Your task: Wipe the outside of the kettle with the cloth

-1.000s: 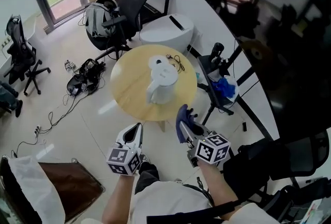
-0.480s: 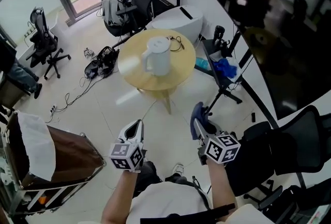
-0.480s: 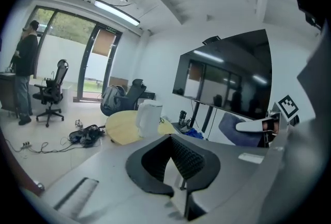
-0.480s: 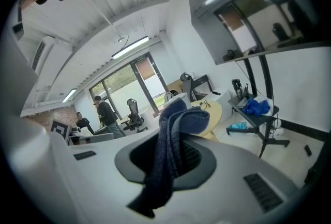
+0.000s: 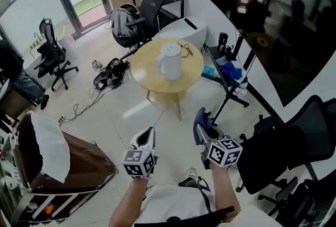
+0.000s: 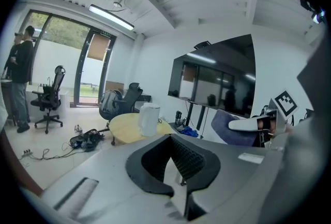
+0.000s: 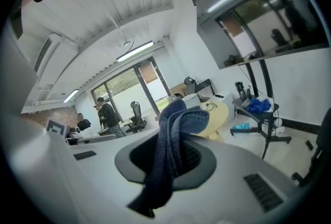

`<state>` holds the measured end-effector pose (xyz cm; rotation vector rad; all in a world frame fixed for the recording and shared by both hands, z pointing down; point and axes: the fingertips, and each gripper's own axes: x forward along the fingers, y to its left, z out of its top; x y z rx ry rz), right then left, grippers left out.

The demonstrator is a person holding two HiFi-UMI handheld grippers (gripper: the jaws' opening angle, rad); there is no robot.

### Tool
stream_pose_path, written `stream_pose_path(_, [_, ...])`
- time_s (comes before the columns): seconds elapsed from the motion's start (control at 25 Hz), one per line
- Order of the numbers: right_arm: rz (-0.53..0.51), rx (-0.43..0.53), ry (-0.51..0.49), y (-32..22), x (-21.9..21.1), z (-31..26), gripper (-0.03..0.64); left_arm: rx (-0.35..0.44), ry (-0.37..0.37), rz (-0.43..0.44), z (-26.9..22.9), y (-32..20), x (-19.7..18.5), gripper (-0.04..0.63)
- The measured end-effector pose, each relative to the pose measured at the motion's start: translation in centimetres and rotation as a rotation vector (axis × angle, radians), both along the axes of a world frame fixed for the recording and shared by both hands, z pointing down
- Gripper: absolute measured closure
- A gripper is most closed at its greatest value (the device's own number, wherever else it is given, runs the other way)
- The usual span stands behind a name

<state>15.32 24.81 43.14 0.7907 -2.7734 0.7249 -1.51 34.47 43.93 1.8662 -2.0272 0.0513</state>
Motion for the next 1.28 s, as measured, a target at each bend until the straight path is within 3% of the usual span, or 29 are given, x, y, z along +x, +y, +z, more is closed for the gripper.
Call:
stream_pose_path(0.24, [-0.068,0.031,0.056,7.0,-4.8,-0.3,0.549,-0.007,0.042,-0.003,1.2,4.8,-2.4,0.595])
stream_pose_path(0.48, [-0.031,0.032,0.119,11.0,-4.8,0.5,0.551,-0.004,0.046,0.055,1.5,7.6,-1.9,0.595])
stream_pose_path(0.72, [-0.001,-0.015,0.114,15.7,-5.1,2.1,0.550,-0.023,0.082,0.128,3.0,9.8,-0.6,0.595])
stream_pose_path(1.28, [-0.052,0.063,0.103,12.2,-6.0,-1.3,0.551,0.015,0.046,0.078,-0.3,6.7,-1.3,0.595])
